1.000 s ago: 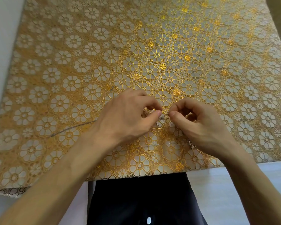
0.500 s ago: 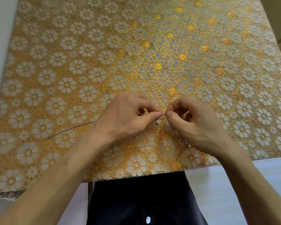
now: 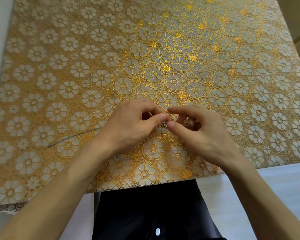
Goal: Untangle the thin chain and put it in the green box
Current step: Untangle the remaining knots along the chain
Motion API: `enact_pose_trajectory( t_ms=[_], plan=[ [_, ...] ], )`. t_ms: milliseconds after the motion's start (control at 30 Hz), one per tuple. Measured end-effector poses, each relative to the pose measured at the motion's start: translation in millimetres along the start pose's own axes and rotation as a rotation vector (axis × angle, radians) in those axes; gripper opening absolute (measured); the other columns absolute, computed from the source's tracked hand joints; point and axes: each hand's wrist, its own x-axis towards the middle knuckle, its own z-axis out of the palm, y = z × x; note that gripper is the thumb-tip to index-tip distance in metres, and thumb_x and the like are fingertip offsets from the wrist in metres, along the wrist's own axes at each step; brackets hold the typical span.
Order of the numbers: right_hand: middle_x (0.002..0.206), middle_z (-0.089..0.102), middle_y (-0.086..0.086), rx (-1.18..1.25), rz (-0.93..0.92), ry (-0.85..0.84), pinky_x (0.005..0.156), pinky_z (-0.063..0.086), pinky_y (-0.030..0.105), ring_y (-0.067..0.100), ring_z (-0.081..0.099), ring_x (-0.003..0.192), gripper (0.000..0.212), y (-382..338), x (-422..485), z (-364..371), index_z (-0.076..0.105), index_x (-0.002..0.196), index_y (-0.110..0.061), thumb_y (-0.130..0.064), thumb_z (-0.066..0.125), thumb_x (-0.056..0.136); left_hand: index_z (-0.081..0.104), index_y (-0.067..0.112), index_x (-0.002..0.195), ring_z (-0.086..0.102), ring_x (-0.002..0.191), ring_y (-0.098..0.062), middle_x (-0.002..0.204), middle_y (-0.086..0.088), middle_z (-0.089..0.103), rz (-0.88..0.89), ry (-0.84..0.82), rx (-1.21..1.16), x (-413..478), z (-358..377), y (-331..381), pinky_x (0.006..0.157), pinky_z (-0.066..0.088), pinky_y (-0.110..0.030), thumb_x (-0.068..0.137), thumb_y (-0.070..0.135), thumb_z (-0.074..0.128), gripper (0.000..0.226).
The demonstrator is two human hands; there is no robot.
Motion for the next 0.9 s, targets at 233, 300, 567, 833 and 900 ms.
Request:
enact_pose_trajectory(
  t_ms=[233,300,567,833,900],
  plan=[
    [0.068,0.056,-0.013,-0.013,0.01,-0.041,0.062,0.038,0.024,0.005,0.05,0.062,0.007,-3.0,4.6,1.4,0.075,0.087,-0.03,-0.037,0.076,0.085,0.075,0.027,0.089,0.061,0.081,-0.003,0.085,0.014,0.068,0.014,-0.025,0.023,-0.6,-1.9,0.1,0.068,0.039,-0.009,0.088,0.043,0.062,0.021],
    [0.065,0.056,-0.012,-0.002,0.021,-0.054,0.06,0.038,0.025,0.005,0.049,0.06,0.011,-4.2,4.9,-0.3,0.073,0.083,-0.027,-0.038,0.075,0.085,0.073,0.026,0.09,0.061,0.08,-0.003,0.084,0.014,0.067,-0.001,-0.025,0.012,-1.0,-2.5,-0.9,0.067,0.039,-0.009,0.092,0.038,0.066,0.015],
    [0.059,0.049,-0.016,0.024,0.071,-0.11,0.056,0.035,0.019,0.005,0.042,0.057,0.013,-6.1,1.9,-8.3,0.064,0.076,-0.021,-0.025,0.069,0.087,0.065,0.027,0.095,0.057,0.08,-0.002,0.083,0.016,0.063,0.04,-0.022,0.077,-2.3,0.9,-2.2,0.068,0.039,-0.014,0.096,0.039,0.057,0.015],
    [0.063,0.053,-0.012,0.12,0.117,-0.109,0.055,0.038,0.02,0.007,0.045,0.058,0.01,-8.0,2.1,-7.6,0.068,0.08,-0.021,-0.03,0.072,0.084,0.062,0.028,0.095,0.062,0.076,-0.003,0.092,0.015,0.073,-0.068,-0.035,-0.148,-7.1,0.8,4.2,0.069,0.046,-0.02,0.101,0.031,0.056,0.009],
    [0.066,0.056,-0.009,0.16,0.129,-0.13,0.057,0.041,0.024,0.01,0.049,0.06,0.009,-8.2,2.2,-7.2,0.069,0.082,-0.022,-0.03,0.072,0.084,0.062,0.028,0.096,0.064,0.08,-0.002,0.093,0.016,0.074,-0.09,-0.043,-0.235,-6.3,0.3,3.5,0.074,0.047,-0.022,0.102,0.029,0.056,0.009]
  ],
)
